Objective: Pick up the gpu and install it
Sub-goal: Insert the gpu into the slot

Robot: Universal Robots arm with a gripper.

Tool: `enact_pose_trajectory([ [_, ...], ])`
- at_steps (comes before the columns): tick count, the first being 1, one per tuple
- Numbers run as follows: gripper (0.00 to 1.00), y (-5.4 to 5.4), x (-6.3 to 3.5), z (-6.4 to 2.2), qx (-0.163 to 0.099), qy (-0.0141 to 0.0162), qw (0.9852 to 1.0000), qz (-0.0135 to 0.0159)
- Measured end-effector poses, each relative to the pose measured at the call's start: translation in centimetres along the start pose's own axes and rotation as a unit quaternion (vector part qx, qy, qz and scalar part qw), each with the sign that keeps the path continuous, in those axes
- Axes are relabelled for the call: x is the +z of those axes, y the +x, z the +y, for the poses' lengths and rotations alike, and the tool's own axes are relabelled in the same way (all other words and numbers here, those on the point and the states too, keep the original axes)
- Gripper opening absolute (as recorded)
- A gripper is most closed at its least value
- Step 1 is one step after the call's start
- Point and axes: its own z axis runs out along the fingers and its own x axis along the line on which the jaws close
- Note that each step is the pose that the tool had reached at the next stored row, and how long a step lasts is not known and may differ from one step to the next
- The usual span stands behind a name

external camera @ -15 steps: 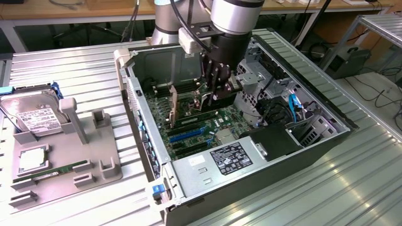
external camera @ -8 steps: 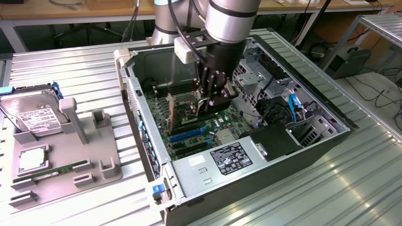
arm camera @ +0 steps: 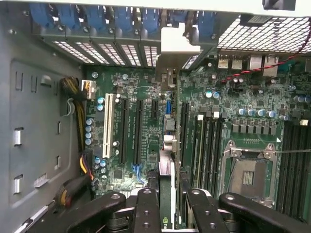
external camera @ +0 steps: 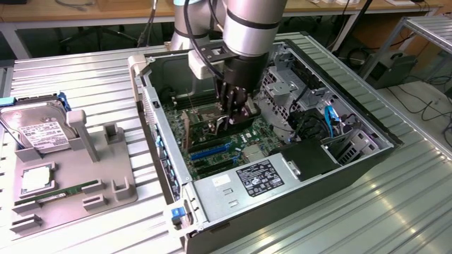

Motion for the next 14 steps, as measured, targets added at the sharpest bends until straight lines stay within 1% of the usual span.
enact_pose_trajectory([
  [7, 0.26, -0.01, 0.23, 0.06, 0.000, -0.0001, 1.0000, -0.0001],
  [13, 0.26, -0.12, 0.65, 0.41, 0.010, -0.0003, 0.9999, -0.0003],
  [14, 0.26, -0.14, 0.78, 0.64, 0.011, -0.0004, 0.9999, -0.0001],
])
